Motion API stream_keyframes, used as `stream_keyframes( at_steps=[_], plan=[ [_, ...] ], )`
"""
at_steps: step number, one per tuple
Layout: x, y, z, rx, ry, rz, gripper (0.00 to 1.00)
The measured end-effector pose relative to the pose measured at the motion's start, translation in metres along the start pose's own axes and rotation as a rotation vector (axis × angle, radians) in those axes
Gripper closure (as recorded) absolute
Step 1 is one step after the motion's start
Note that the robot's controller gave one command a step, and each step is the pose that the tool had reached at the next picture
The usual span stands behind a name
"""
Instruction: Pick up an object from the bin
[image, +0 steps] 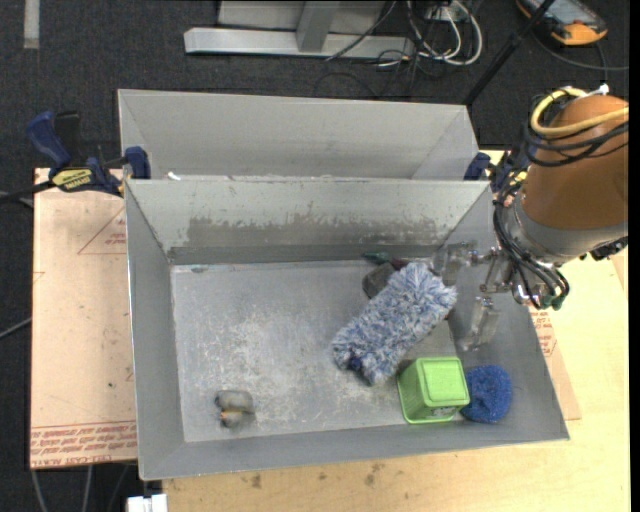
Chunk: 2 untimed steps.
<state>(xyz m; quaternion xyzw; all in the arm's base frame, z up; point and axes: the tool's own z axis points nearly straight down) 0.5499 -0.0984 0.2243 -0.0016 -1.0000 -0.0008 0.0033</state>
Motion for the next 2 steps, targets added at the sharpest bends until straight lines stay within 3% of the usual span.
stream_keyframes(
  at_steps=[1,2],
  plan=[
    [-0.001,0.001,-0.005,0.001,-0.008,-0.003,0.00],
    [-0.027,0.011,0.048,0.002,-0.012,-0.128,0.00]
  ],
)
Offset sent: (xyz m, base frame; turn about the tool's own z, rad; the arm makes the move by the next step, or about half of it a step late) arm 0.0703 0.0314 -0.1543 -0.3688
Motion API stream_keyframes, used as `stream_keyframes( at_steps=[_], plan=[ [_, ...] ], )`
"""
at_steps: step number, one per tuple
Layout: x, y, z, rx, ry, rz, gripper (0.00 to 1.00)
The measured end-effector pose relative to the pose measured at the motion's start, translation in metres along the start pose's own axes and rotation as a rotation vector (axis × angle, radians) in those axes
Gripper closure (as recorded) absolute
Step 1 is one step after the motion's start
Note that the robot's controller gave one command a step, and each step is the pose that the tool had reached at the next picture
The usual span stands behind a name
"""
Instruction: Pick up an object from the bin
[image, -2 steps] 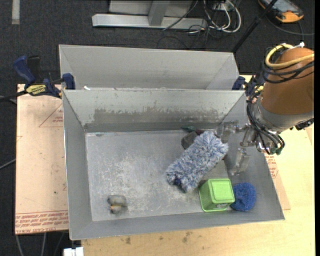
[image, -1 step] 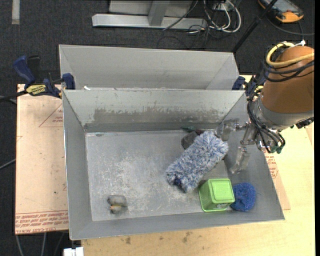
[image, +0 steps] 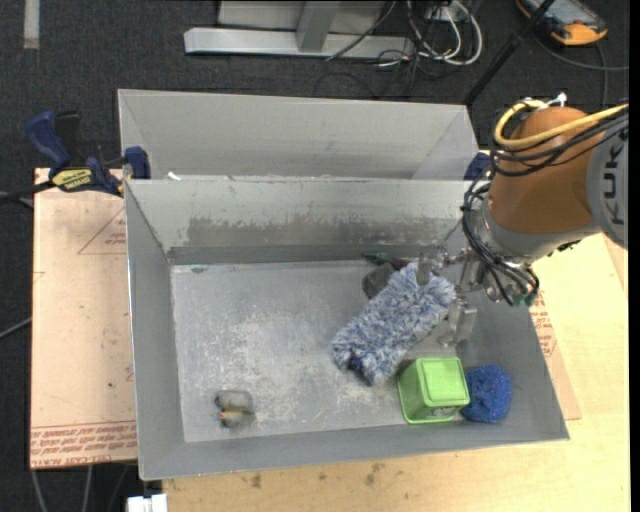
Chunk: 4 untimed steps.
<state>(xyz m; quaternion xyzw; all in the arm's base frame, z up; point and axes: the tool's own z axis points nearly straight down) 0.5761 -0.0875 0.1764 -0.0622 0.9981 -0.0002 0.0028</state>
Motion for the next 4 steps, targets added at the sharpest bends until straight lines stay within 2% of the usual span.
stream_keyframes(
  at_steps=[1,2,3,4],
  plan=[
    [-0.036,0.015,0.079,0.000,-0.003,-0.154,0.00],
    [-0.042,0.006,0.103,-0.002,-0.008,-0.202,0.00],
    [-0.036,0.022,0.102,0.004,-0.010,-0.409,0.00],
    [-0.047,0.008,0.097,-0.004,-0.021,-0.203,1.00]
  ],
)
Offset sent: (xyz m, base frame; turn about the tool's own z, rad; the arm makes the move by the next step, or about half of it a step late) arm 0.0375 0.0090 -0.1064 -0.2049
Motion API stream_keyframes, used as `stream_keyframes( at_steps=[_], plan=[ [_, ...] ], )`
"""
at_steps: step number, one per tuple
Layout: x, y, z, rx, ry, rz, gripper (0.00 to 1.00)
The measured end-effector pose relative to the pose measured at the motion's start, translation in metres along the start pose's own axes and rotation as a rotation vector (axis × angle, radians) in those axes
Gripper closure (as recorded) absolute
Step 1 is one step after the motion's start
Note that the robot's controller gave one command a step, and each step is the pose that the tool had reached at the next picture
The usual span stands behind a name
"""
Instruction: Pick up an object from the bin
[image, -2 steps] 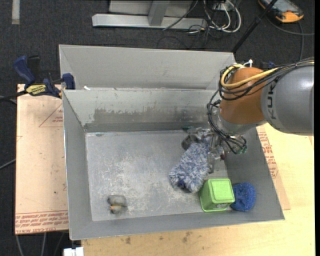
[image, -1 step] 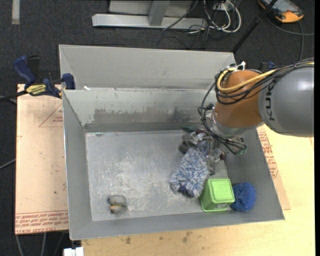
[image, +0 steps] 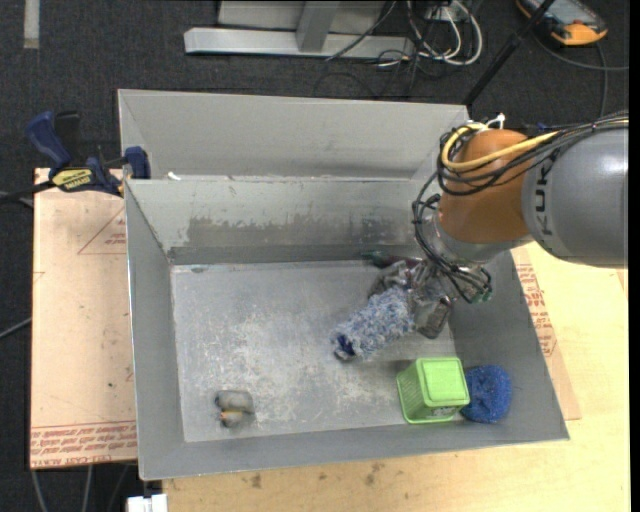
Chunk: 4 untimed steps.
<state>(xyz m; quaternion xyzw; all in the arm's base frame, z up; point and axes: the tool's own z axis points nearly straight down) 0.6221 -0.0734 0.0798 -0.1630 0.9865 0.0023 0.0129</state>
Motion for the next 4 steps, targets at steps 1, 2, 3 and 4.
stream_keyframes(
  at_steps=[1,2,3,4],
  plan=[
    [0.000,0.000,0.000,0.000,0.000,0.000,1.00],
    [0.000,0.001,-0.004,-0.001,0.003,-0.001,1.00],
    [0.001,0.001,-0.019,-0.001,0.012,-0.002,1.00],
    [0.001,0.001,-0.032,-0.001,0.018,-0.002,1.00]
  ],
)
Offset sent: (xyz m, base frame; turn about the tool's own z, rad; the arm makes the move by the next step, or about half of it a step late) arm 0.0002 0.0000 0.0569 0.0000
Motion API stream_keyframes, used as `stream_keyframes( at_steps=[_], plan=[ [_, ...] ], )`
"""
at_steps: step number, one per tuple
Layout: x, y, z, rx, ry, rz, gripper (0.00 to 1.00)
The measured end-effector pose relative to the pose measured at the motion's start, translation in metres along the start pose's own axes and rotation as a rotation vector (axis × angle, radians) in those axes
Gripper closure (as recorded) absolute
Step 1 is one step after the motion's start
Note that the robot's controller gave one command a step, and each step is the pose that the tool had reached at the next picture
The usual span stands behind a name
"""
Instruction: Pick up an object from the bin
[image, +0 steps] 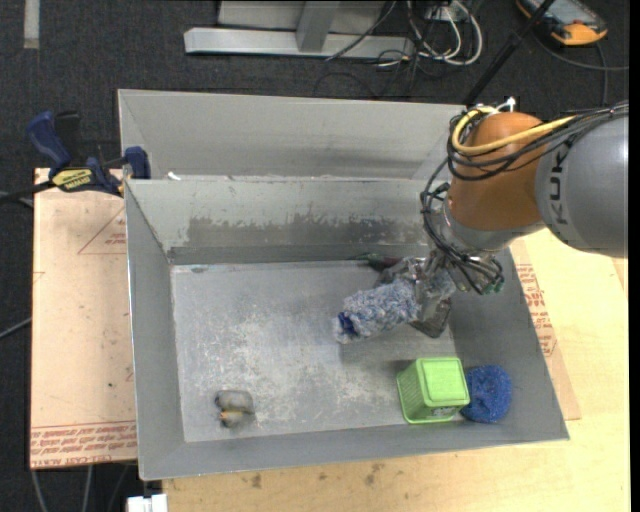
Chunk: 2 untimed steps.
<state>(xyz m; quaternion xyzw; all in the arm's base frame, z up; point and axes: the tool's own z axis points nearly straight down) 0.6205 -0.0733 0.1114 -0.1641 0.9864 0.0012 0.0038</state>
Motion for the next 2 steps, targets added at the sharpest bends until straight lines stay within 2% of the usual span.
stream_keyframes(
  at_steps=[2],
  plan=[
    [-0.001,0.000,-0.028,0.003,-0.002,0.000,1.00]
  ],
)
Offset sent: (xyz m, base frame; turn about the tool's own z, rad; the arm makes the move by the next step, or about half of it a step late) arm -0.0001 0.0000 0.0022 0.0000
